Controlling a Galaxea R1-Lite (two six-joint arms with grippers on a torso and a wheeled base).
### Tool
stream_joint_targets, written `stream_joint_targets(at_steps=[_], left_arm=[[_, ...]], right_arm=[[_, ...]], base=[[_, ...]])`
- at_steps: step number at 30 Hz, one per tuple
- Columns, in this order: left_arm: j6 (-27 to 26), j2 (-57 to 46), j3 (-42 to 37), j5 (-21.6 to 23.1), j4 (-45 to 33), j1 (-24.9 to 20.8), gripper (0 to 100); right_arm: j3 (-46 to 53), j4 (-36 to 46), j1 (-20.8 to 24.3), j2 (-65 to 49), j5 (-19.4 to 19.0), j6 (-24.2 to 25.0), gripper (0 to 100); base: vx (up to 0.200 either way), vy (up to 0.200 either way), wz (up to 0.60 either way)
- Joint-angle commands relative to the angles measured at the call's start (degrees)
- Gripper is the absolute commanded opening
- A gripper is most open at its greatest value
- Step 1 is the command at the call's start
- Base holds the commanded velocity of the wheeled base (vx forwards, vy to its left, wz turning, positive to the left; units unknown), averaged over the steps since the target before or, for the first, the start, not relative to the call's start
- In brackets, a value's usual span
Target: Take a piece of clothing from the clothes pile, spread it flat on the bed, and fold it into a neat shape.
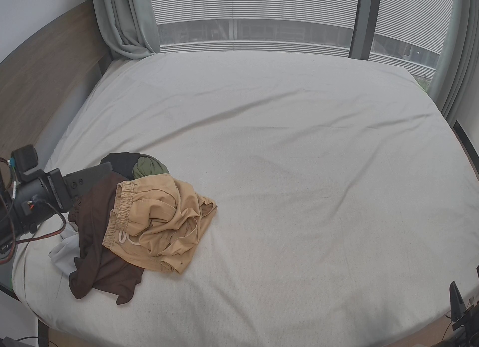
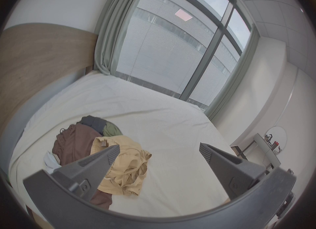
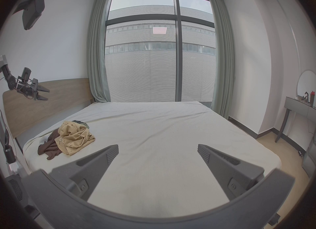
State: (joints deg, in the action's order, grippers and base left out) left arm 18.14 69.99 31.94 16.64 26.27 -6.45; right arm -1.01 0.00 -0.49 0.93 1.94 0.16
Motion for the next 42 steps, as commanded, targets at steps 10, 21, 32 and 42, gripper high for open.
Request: stream_joint_targets(at_steps=[10,21,32,42], left_arm=[[0.7,14.9,-0.1,5.5,3.9,6.7,100],[0.8,24.3,-0.7,5.6,11.0,8.7,100],[5.6,30.0,1.1,7.6,14.7,9.7,100],[5.4,37.0,5.0,9.0,14.9,11.5,100]], right_arm=[[1.0,0.0,0.0,-0.7,0.0,0.0,100],[1.0,0.0,0.0,-0.7,0.1,0.1,100],[1.0,0.0,0.0,-0.7,0.1,0.0,100],[1.0,0.0,0.0,-0.7,0.1,0.0,100]], base=[[0.0,0.0,0.0],[0.0,0.0,0.0],[0.0,0.0,0.0],[0.0,0.0,0.0]])
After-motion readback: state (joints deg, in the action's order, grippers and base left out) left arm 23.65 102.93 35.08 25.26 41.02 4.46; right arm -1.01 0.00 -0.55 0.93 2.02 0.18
